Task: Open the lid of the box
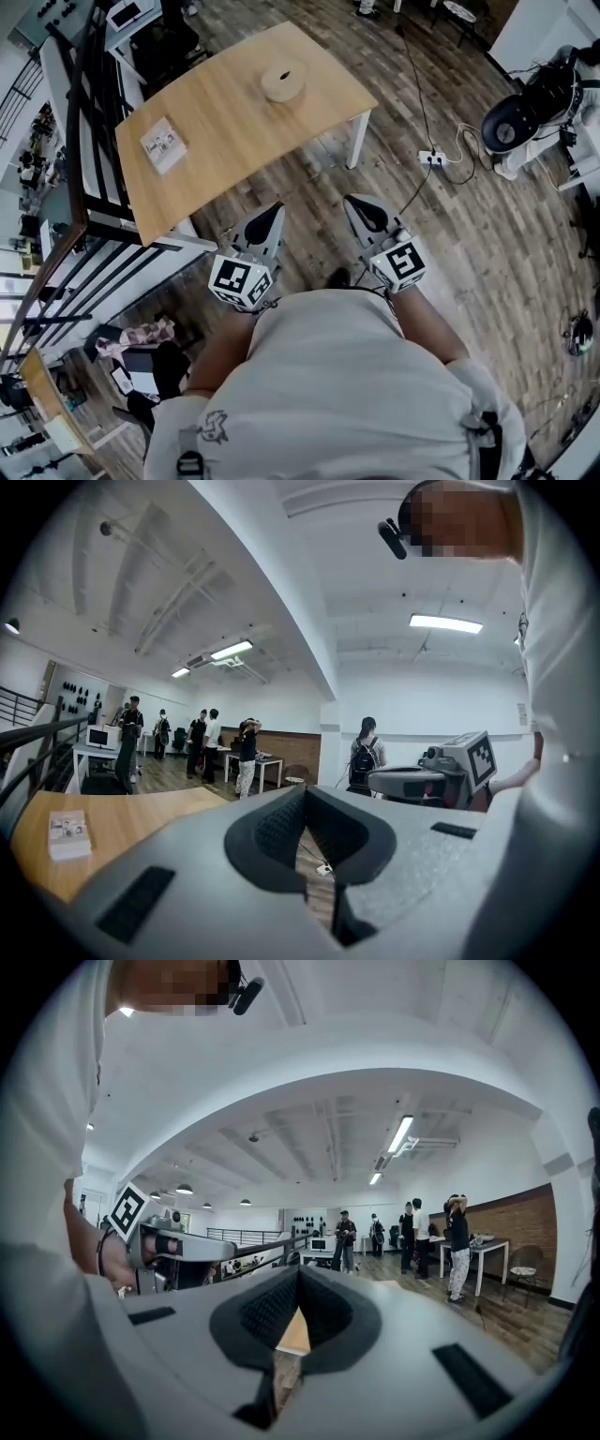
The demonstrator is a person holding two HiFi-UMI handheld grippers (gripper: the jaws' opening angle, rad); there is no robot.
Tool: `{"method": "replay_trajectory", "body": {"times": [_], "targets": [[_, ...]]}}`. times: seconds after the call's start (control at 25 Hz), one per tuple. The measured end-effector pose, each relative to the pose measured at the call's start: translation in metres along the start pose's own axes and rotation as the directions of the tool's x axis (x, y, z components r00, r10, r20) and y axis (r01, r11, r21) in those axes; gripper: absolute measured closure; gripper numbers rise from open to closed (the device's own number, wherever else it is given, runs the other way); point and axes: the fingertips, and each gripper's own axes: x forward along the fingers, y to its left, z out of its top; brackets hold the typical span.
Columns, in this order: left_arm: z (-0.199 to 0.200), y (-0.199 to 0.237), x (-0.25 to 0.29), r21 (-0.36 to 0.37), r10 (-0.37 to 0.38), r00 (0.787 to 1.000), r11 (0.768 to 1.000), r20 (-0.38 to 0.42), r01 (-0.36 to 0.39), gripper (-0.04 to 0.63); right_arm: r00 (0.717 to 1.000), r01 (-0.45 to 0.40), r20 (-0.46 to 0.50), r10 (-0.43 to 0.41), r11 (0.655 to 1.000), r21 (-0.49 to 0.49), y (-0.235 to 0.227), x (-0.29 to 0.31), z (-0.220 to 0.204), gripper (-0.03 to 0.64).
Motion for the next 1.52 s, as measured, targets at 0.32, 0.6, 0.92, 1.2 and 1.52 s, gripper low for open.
{"method": "replay_trajectory", "body": {"times": [0.32, 0.6, 0.92, 1.2, 1.52], "targets": [[-0.002, -0.008, 0.064, -0.006, -0.001, 1.0, 1.0, -0.009, 0.0, 0.591, 0.999, -0.012, -0.037, 0.013, 1.0, 0.021, -0.06, -0.009, -0.014, 0.612], [-0.007, -0.004, 0.111, -0.015, -0.044, 0.999, 0.999, -0.025, 0.044, 0.591, 0.998, 0.037, -0.059, -0.034, 0.998, 0.043, -0.097, -0.005, -0.027, 0.612], [-0.012, 0.025, 0.181, -0.027, -0.122, 0.992, 0.992, -0.03, 0.121, 0.591, 0.99, 0.097, -0.102, -0.093, 0.995, 0.031, -0.147, 0.022, -0.035, 0.612], [-0.005, 0.079, 0.228, -0.038, -0.156, 0.987, 0.987, -0.033, 0.154, 0.591, 0.984, 0.142, -0.11, -0.137, 0.989, 0.046, -0.192, 0.077, -0.032, 0.612], [0.022, 0.159, 0.259, 0.048, -0.161, 0.987, 0.986, -0.002, 0.161, 0.591, 0.99, 0.089, -0.116, -0.086, 0.996, 0.018, -0.211, 0.175, -0.024, 0.612]]}}
